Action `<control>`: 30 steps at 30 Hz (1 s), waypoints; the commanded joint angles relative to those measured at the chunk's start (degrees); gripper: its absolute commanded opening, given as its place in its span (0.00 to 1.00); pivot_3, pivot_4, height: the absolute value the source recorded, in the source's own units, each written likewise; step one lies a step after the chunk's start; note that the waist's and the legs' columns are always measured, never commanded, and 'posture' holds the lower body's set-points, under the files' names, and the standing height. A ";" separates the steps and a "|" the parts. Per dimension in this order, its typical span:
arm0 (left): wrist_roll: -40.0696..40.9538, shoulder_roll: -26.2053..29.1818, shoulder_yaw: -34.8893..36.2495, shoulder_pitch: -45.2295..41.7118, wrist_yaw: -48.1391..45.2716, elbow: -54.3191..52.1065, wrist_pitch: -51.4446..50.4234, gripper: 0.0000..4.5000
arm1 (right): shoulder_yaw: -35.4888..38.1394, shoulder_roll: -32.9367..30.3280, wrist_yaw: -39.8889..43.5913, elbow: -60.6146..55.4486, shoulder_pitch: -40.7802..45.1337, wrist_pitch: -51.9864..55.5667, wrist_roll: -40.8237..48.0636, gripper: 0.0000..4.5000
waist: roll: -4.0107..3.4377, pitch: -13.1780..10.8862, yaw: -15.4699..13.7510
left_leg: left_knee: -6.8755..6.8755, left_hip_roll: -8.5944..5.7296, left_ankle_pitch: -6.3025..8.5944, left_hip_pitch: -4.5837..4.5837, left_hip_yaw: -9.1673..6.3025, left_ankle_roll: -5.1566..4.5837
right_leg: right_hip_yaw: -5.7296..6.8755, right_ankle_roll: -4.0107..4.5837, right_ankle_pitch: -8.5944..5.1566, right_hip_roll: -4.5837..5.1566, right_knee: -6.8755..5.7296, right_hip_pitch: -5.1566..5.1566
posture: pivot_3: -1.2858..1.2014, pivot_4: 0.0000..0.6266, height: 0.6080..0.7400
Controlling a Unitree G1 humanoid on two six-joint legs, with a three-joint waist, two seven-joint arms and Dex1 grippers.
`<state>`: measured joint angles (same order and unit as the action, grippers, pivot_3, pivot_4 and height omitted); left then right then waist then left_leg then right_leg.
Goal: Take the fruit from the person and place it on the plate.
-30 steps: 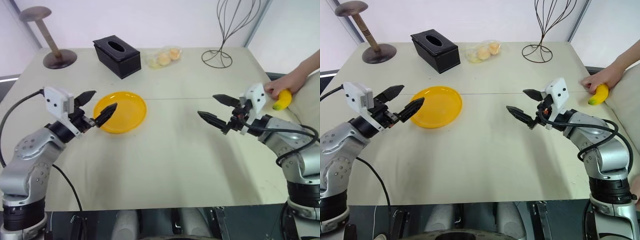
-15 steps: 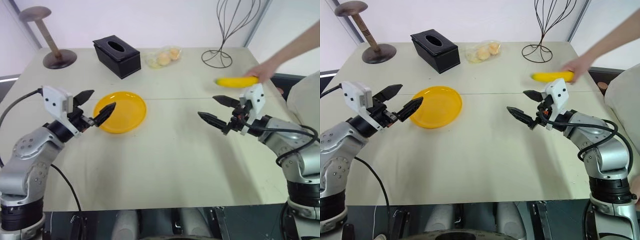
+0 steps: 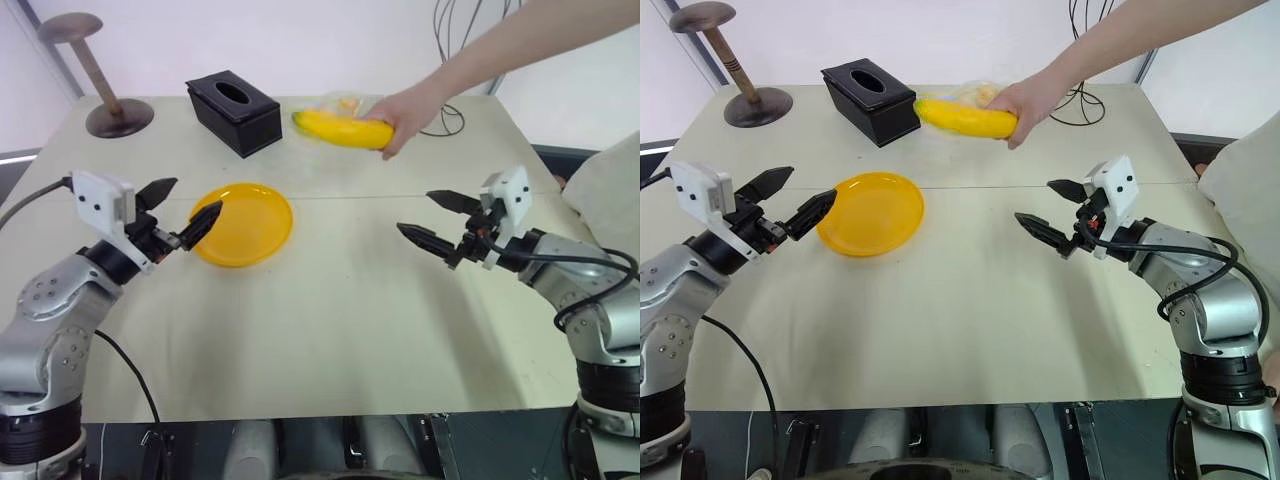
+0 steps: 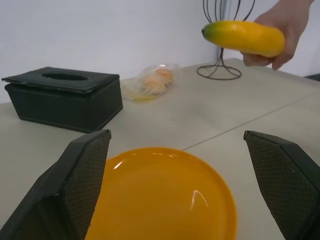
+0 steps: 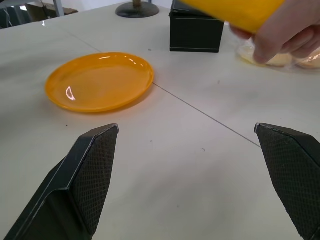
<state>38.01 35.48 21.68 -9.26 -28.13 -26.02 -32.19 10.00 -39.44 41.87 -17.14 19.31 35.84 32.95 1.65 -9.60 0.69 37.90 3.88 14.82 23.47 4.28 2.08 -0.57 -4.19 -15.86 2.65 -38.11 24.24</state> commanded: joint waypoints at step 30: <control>-2.56 -0.61 -0.92 -3.38 1.54 -0.29 1.48 0.99 | 1.83 25.11 -94.06 10.87 24.21 1.54 79.17 1.00 | -0.02 -0.01 0.45 | -0.08 0.06 0.01 0.09 0.05 -0.03 | -0.09 -0.01 0.02 0.01 0.05 0.11 | 0.52 0.24 1.00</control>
<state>35.62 34.77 20.75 -11.77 -26.98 -25.31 -31.99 11.59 -14.66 -51.67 -6.16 41.35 39.02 111.57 1.63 -9.61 1.14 37.82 3.94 14.83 23.56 4.33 2.05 -0.66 -4.20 -15.84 2.66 -38.07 24.35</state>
